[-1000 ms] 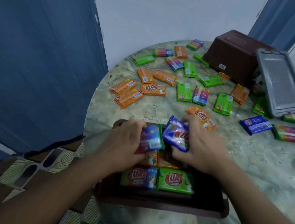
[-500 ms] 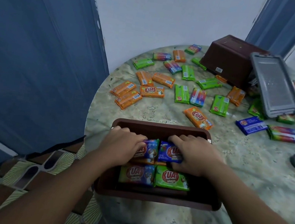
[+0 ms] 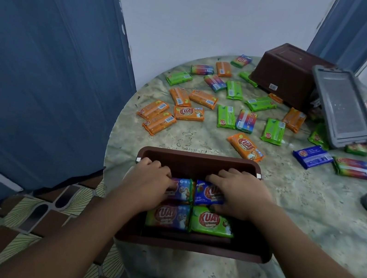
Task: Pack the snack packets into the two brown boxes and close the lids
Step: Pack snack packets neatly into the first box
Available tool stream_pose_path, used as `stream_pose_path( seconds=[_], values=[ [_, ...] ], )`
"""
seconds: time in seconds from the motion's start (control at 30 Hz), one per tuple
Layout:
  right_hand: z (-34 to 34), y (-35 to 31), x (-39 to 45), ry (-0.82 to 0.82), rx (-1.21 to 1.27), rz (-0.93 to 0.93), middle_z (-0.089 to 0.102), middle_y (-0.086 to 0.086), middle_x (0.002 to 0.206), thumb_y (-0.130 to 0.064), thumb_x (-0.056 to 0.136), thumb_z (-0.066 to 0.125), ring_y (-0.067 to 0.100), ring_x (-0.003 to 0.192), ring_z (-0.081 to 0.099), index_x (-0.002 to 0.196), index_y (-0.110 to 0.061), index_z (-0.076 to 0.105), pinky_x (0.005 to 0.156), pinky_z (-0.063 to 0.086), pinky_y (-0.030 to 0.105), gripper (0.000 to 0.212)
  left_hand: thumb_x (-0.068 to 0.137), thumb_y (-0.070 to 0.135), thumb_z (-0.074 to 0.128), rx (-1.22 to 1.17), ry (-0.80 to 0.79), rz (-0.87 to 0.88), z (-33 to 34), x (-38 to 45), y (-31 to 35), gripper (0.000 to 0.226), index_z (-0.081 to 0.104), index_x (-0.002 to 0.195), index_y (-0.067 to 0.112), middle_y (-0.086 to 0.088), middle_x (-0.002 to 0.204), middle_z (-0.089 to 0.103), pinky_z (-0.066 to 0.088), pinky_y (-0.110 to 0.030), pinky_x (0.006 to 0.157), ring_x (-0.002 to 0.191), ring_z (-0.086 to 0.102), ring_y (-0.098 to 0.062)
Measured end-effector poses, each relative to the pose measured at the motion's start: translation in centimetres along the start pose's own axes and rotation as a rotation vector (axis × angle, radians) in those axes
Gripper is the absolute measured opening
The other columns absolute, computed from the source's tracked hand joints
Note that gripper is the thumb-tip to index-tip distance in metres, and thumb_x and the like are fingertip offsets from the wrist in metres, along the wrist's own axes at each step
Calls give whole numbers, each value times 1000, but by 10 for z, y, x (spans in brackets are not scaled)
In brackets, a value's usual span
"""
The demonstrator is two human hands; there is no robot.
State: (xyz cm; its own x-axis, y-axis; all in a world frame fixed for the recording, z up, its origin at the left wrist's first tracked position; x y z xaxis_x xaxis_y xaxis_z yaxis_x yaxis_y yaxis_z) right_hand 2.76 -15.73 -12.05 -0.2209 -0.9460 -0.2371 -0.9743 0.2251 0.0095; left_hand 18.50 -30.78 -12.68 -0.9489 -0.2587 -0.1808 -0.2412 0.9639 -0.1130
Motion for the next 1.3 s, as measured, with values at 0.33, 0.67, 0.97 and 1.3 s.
stream_pose_path(
  seconds=[0.33, 0.67, 0.97, 1.3],
  values=[
    [5, -1, 3, -52, -74, -34, 52, -3, 136, -57, 94, 61, 24, 123, 50, 148, -37, 46, 94, 45, 42, 60, 99, 58, 45, 31, -18, 26, -1, 1, 2, 44, 50, 142, 48, 10, 137, 54, 35, -41, 99, 118, 48, -19],
    [3, -5, 3, -139, -150, -75, 42, 4, 142, -53, 102, 49, 28, 118, 51, 157, -38, 31, 92, 47, 43, 60, 99, 54, 44, 68, -68, 101, 1, 1, 5, 50, 39, 148, 48, 5, 146, 45, 36, -42, 102, 125, 42, -24],
    [-12, -6, -4, 119, 12, -39, 46, 4, 123, -56, 99, 49, 26, 115, 48, 138, -31, 51, 93, 43, 41, 46, 97, 44, 51, -58, 225, -13, -10, -6, 7, 43, 57, 138, 31, 6, 107, 54, 41, -36, 81, 97, 46, -18],
    [-9, 16, 5, 306, 83, 221, 54, 5, 129, -49, 98, 53, 30, 120, 49, 143, -30, 38, 104, 36, 45, 51, 101, 46, 51, -252, 240, -471, -5, 4, -21, 48, 39, 143, 25, -6, 135, 41, 48, -40, 88, 122, 37, -26]
  ],
)
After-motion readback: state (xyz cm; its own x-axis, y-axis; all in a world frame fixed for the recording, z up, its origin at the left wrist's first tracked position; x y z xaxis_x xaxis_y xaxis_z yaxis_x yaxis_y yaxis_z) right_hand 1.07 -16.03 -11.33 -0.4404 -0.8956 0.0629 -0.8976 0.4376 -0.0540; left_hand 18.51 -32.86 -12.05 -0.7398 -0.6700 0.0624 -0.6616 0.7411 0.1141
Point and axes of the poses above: each hand's wrist, its own x-axis towards the middle knuckle, its own z-axis out of the palm, y = z × x, the point moved 4 cm from there along x, towards the middle knuckle
